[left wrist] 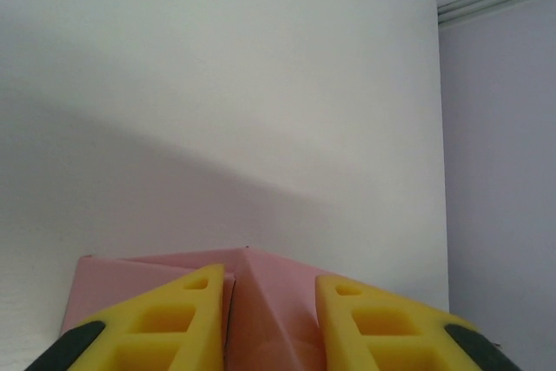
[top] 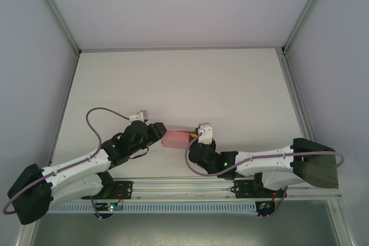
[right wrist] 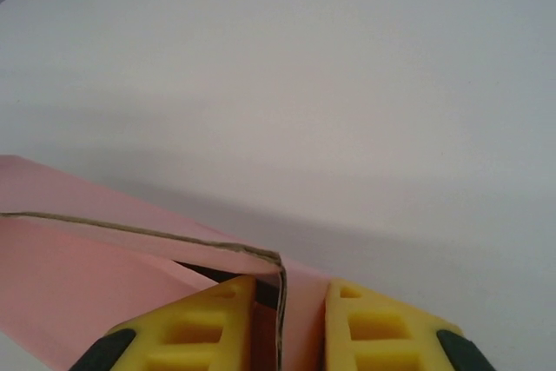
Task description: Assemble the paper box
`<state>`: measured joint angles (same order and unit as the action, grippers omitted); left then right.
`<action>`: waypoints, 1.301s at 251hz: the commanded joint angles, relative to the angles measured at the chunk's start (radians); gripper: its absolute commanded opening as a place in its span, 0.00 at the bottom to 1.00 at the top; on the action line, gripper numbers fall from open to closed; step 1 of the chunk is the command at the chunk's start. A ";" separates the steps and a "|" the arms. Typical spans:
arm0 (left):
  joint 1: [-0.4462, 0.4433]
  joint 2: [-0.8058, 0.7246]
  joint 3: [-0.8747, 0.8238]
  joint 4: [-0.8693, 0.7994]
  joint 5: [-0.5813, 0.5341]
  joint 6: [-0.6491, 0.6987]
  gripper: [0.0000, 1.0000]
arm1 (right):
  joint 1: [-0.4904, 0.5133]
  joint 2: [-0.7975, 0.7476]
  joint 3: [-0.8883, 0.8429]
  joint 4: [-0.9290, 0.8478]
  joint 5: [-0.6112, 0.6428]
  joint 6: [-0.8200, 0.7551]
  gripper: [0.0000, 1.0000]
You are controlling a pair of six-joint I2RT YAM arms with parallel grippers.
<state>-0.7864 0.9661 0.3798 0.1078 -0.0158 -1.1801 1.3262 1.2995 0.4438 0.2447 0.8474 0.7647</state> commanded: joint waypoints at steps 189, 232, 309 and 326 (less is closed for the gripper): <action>-0.109 0.124 0.170 -0.521 0.192 0.197 0.43 | -0.022 -0.074 -0.037 -0.194 -0.174 -0.011 0.26; -0.110 0.104 0.341 -0.688 0.092 0.208 0.43 | -0.019 -0.037 -0.024 -0.238 -0.166 0.005 0.22; -0.108 0.192 0.484 -0.825 0.084 0.179 0.31 | -0.002 0.026 0.026 -0.307 -0.125 0.042 0.20; -0.107 0.192 0.495 -0.846 0.084 0.163 0.28 | -0.002 0.029 0.028 -0.324 -0.114 0.051 0.20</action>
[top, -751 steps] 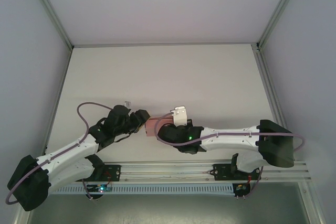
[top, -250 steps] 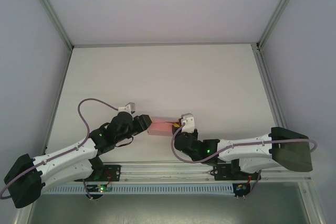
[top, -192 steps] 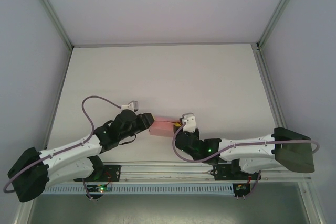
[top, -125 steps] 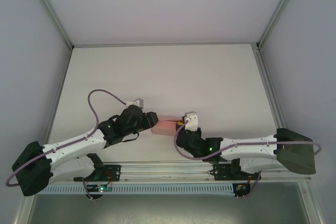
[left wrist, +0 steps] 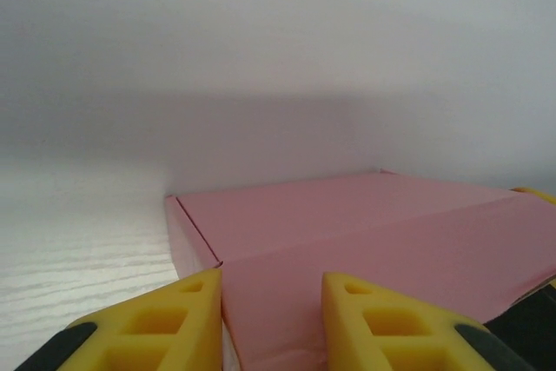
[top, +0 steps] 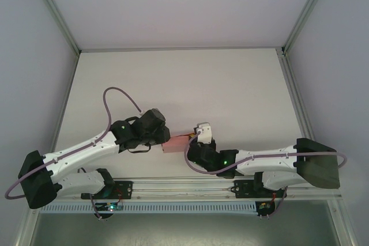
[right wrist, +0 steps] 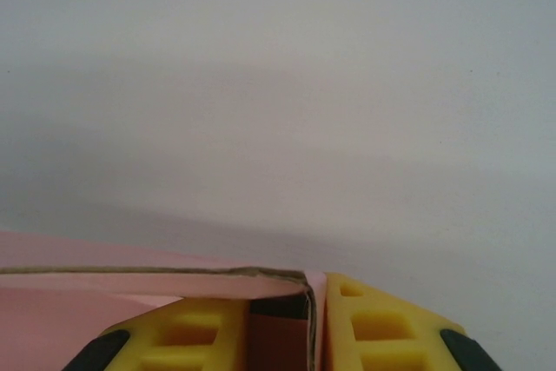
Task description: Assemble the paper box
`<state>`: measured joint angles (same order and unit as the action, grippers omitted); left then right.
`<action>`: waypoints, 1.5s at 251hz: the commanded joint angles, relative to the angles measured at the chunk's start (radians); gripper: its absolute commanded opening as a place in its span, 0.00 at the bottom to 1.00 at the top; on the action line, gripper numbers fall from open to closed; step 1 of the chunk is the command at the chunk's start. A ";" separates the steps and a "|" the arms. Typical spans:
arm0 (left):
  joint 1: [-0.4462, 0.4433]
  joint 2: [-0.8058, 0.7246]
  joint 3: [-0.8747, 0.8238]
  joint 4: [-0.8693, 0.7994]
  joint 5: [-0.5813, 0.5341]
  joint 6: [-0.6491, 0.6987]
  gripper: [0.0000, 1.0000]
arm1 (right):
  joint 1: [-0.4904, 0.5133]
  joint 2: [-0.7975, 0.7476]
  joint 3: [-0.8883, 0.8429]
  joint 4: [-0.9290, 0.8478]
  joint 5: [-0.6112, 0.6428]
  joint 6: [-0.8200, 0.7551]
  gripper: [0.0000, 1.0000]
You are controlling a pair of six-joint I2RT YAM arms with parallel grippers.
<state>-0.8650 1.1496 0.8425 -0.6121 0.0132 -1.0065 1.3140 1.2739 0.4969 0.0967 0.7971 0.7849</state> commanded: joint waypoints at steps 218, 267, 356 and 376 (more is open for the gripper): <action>-0.034 0.111 -0.161 -0.120 0.040 -0.038 0.00 | 0.001 -0.162 -0.117 -0.021 -0.237 -0.205 0.44; -0.034 0.098 -0.162 -0.087 0.031 -0.044 0.00 | -0.099 -0.394 -0.243 0.031 -0.398 -0.244 0.58; -0.038 0.018 -0.209 -0.011 0.032 -0.073 0.00 | -0.131 -0.630 -0.286 0.052 -0.485 -0.262 0.80; -0.037 0.025 -0.202 0.000 0.036 -0.062 0.00 | -0.141 -0.620 -0.275 0.054 -0.486 -0.240 0.84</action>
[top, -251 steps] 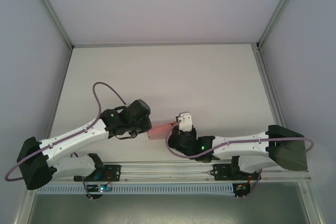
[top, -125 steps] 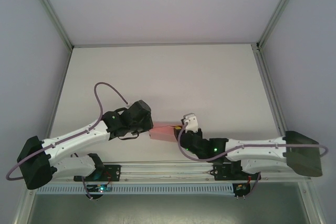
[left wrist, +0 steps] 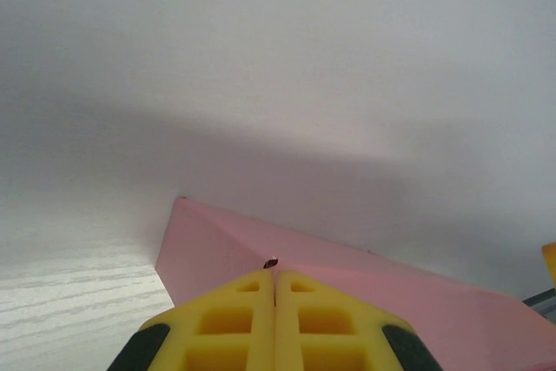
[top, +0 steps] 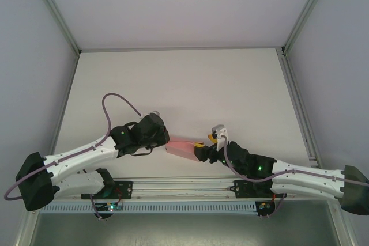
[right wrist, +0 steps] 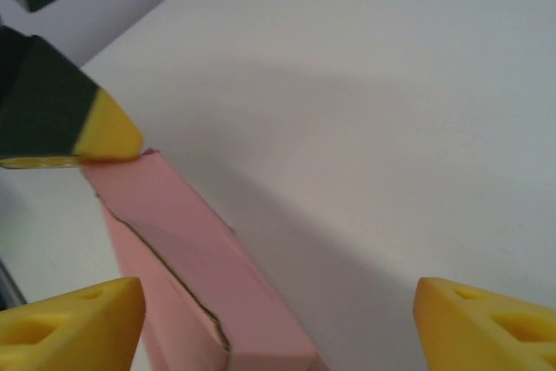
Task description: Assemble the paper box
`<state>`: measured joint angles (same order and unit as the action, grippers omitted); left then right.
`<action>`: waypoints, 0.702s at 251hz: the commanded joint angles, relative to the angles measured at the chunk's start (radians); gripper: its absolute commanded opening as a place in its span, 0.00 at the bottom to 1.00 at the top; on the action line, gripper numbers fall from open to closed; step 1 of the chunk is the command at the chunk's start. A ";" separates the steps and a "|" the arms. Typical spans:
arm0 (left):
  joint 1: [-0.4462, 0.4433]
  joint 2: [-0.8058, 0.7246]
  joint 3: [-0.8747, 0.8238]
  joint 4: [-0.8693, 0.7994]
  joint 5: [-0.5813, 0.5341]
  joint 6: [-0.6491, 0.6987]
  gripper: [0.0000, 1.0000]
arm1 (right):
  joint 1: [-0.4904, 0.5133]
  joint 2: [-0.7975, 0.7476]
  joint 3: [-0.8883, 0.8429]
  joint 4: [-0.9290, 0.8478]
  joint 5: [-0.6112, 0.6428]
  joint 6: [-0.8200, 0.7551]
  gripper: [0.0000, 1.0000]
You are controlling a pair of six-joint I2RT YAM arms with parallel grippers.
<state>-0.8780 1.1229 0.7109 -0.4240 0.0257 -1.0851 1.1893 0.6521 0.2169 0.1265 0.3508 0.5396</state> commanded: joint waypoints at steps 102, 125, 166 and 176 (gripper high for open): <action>-0.034 0.120 -0.024 -0.199 0.018 0.066 0.00 | -0.135 0.030 0.133 -0.206 0.032 0.293 0.77; -0.034 0.114 -0.024 -0.202 0.010 0.067 0.00 | -0.138 0.050 0.123 -0.211 0.007 0.315 0.73; -0.033 0.108 -0.027 -0.197 0.008 0.068 0.00 | -0.143 0.088 0.078 -0.199 -0.050 0.354 0.64; -0.035 0.109 -0.027 -0.199 0.006 0.067 0.00 | -0.143 0.094 0.072 -0.187 -0.079 0.357 0.61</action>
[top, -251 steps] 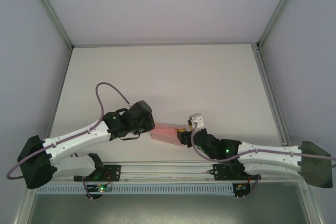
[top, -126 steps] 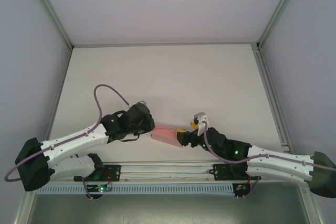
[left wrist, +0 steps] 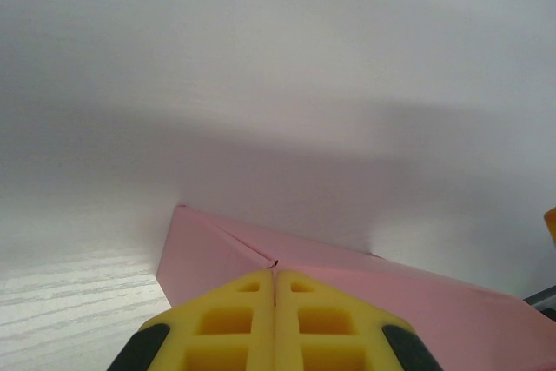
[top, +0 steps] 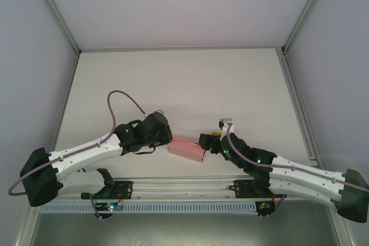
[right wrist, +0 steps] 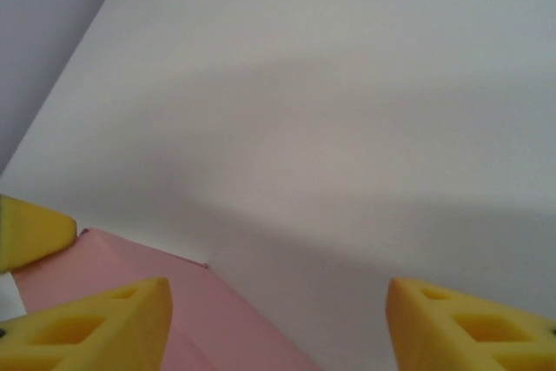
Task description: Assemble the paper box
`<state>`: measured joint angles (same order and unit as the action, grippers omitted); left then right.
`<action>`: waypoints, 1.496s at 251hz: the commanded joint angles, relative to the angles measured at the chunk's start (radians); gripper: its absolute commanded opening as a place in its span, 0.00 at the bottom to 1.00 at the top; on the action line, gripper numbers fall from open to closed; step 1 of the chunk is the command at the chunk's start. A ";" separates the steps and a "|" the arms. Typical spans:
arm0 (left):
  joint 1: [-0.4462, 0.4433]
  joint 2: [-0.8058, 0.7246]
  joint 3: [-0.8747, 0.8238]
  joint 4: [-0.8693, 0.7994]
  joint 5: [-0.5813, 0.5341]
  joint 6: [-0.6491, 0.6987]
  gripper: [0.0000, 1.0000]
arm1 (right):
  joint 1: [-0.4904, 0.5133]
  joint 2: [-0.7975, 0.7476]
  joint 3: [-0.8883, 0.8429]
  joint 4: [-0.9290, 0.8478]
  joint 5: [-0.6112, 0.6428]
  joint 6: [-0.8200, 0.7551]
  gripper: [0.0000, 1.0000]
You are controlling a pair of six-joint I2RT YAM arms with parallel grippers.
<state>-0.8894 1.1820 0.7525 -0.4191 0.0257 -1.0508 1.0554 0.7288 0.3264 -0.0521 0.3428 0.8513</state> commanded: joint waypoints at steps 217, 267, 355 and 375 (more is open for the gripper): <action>-0.021 0.076 -0.047 -0.233 0.000 -0.021 0.00 | 0.208 0.243 -0.144 0.028 0.000 -0.099 0.38; -0.021 0.053 -0.084 -0.223 -0.022 0.019 0.00 | 0.243 0.218 -0.184 0.055 0.097 -0.116 0.33; -0.032 -0.043 -0.355 0.112 -0.098 0.186 0.06 | 0.281 0.376 -0.234 0.348 0.153 -0.420 0.27; -0.047 -0.050 -0.387 0.146 -0.134 0.212 0.05 | 0.281 0.417 -0.218 0.354 0.161 -0.451 0.22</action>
<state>-0.8932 1.0615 0.5064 -0.0959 -0.1024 -0.9302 1.3270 1.0275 0.1635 0.5373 0.5453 0.5510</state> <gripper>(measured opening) 0.062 0.309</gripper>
